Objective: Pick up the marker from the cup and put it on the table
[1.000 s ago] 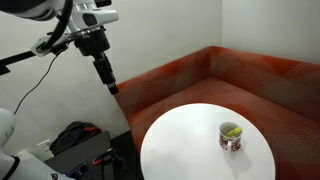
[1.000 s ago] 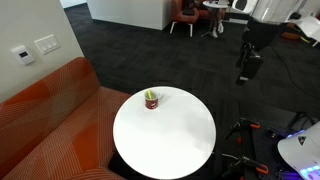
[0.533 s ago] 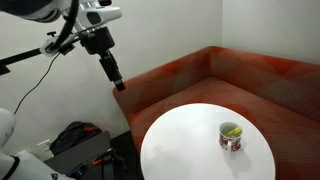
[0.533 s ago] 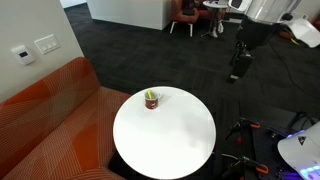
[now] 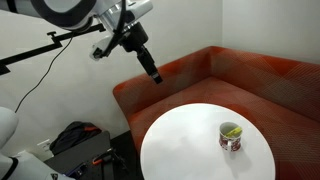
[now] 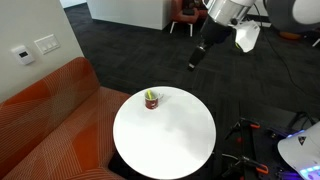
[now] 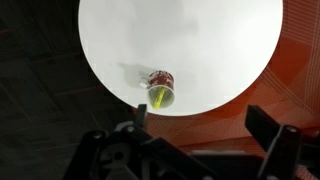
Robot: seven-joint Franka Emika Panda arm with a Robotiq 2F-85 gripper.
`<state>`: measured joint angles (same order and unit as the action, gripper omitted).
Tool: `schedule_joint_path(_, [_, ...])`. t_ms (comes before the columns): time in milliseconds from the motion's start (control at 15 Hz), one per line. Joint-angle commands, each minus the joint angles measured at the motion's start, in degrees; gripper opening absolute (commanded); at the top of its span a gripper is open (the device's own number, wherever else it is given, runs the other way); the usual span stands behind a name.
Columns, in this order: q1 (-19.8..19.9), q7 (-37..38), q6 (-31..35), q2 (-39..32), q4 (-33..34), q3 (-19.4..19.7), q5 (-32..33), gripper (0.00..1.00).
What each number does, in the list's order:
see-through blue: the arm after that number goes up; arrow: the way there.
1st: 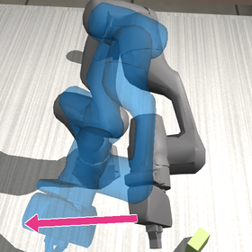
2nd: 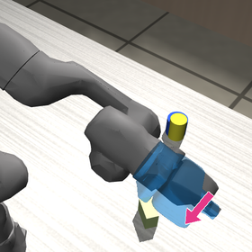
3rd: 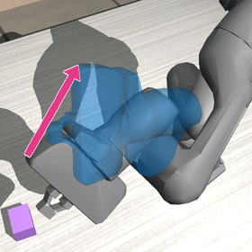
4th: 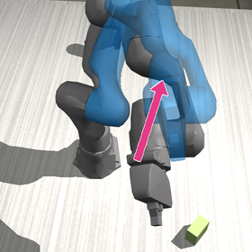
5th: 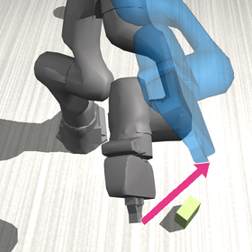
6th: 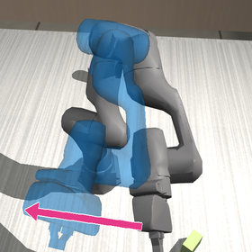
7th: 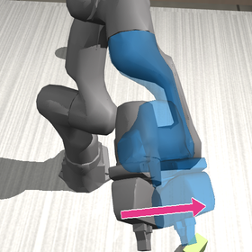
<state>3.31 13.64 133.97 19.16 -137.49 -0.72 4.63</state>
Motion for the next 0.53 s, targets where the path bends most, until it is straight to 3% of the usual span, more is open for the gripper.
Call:
schedule_joint_path(0, [2.91,4.81,7.46,-8.78,5.34,-0.73,4.02,1.00])
schedule_joint_path(467, [3.10,17.07,13.10,-23.16,12.67,1.65,14.05,1.00])
